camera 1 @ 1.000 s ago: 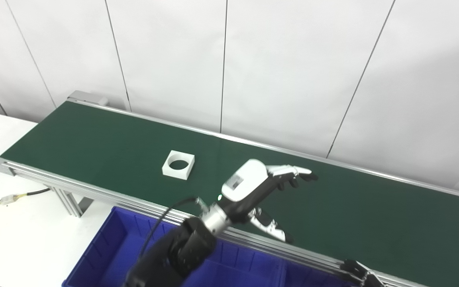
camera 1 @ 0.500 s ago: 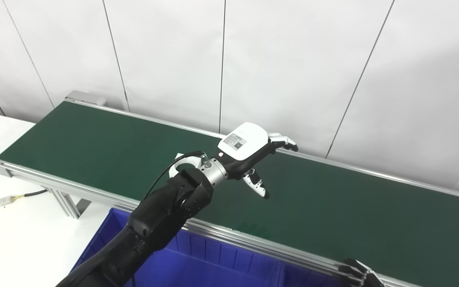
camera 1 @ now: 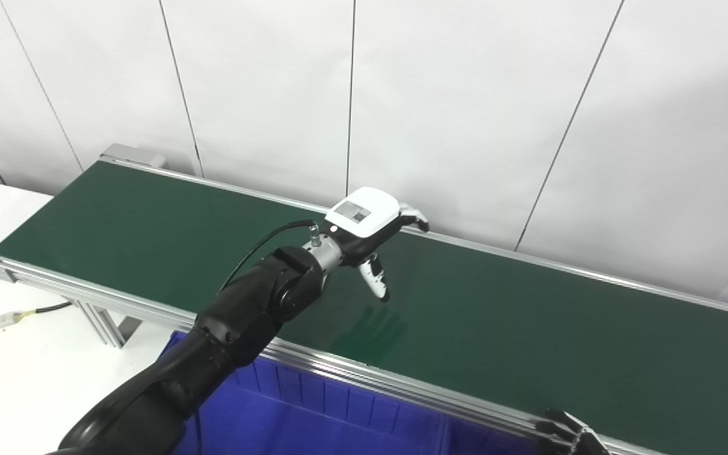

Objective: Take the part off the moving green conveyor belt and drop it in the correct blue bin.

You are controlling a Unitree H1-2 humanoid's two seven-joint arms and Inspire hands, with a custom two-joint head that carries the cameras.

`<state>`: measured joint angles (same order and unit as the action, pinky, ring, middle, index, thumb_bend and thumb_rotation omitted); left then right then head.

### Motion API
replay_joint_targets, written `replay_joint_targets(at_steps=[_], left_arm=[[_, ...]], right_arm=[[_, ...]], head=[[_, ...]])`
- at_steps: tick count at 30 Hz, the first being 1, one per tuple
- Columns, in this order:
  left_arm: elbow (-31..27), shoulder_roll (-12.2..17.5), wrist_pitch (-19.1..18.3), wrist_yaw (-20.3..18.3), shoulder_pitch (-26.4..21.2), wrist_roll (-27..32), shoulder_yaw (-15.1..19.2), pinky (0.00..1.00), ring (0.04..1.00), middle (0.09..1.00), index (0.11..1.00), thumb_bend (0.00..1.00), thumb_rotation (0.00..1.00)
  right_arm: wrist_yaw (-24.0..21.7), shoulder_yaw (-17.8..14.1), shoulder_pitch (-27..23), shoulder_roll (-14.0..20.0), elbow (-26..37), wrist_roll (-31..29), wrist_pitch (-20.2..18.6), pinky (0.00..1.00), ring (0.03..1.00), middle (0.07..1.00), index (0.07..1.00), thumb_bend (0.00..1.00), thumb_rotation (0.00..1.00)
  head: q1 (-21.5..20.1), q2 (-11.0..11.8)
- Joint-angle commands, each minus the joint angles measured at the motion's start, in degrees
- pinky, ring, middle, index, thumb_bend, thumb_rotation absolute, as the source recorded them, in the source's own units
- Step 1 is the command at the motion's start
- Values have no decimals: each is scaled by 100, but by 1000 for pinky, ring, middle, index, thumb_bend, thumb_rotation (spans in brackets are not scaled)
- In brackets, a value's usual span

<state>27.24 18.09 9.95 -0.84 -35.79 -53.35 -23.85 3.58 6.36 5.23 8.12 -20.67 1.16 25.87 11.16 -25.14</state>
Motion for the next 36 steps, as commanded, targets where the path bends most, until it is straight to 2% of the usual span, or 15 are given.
replay_joint_targets(at_steps=[1, 4, 15, 26, 36], left_arm=[[-40, 210, -112, -9, -350, -104, -26, 717, 795, 822, 784, 1000, 171], [25, 302, -170, -85, -371, -133, -84, 751, 813, 829, 788, 1000, 207], [-24, 568, -206, -842, -294, 1, -200, 812, 867, 872, 809, 1000, 266], [287, 595, -185, -828, -364, 62, -231, 831, 876, 880, 817, 1000, 268], [696, 338, -200, -356, -540, -63, -341, 835, 887, 892, 831, 1000, 272]], right_arm=[[-17, 113, -39, -60, 23, 111, 106, 548, 684, 807, 724, 960, 168], [26, 124, -31, -63, 29, 125, 106, 542, 681, 804, 722, 960, 162], [115, 184, -15, -47, 40, 155, 106, 547, 680, 806, 725, 958, 183], [132, 209, -18, -29, 48, 125, 106, 554, 690, 809, 724, 957, 189], [131, 226, -14, -100, 69, 110, 106, 552, 689, 805, 723, 976, 191]], head=[[-2, -14], [-5, -22], [-46, -50], [-91, -60], [-201, -38]])
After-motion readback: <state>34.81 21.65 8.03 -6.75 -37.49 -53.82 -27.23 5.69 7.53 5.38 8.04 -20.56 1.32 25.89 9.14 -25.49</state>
